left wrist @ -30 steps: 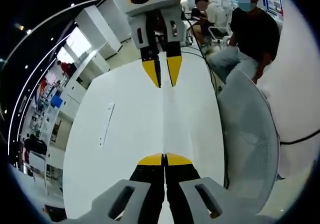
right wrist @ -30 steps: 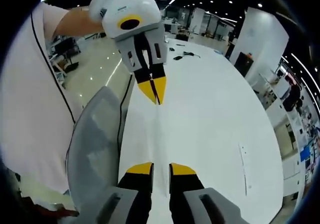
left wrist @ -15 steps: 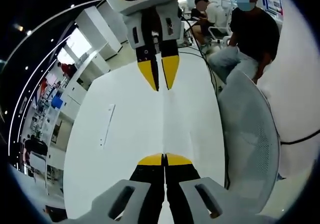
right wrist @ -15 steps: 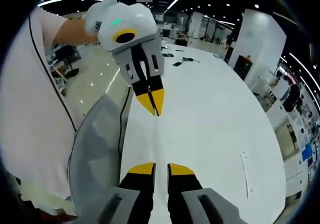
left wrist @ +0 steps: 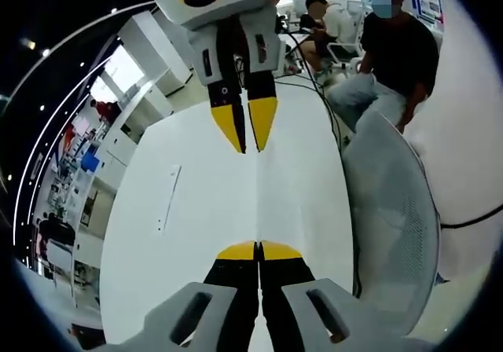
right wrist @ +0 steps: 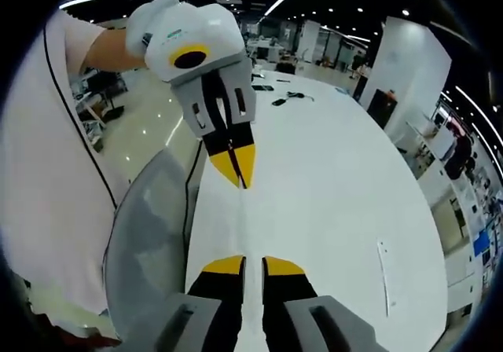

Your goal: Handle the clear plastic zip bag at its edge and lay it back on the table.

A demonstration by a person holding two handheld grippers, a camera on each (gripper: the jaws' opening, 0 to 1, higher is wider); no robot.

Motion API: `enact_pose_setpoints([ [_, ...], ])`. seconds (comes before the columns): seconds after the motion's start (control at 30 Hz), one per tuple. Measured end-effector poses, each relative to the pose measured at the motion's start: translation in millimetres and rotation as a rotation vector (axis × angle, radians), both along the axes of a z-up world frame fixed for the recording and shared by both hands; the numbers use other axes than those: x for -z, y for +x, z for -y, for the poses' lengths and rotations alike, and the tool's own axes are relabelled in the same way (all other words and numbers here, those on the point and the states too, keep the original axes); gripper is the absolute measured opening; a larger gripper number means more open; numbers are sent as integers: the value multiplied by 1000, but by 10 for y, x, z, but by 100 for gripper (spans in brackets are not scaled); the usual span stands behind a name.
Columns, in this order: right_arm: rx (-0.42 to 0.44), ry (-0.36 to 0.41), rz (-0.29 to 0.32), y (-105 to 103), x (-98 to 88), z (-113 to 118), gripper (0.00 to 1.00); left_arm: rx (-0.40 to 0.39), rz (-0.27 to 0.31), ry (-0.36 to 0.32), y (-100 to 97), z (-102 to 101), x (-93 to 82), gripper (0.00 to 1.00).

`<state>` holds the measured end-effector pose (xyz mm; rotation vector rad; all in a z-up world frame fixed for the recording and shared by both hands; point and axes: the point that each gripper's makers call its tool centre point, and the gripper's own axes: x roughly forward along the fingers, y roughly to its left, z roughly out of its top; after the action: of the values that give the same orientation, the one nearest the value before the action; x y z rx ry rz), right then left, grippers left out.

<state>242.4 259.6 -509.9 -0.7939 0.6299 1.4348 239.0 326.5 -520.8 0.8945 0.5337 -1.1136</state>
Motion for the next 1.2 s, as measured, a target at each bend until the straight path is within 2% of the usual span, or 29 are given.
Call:
enact_pose_setpoints([
  [1.2, -34, -37, -2, -15, 92, -3, 0, 16, 19, -14, -47, 80, -103, 0],
])
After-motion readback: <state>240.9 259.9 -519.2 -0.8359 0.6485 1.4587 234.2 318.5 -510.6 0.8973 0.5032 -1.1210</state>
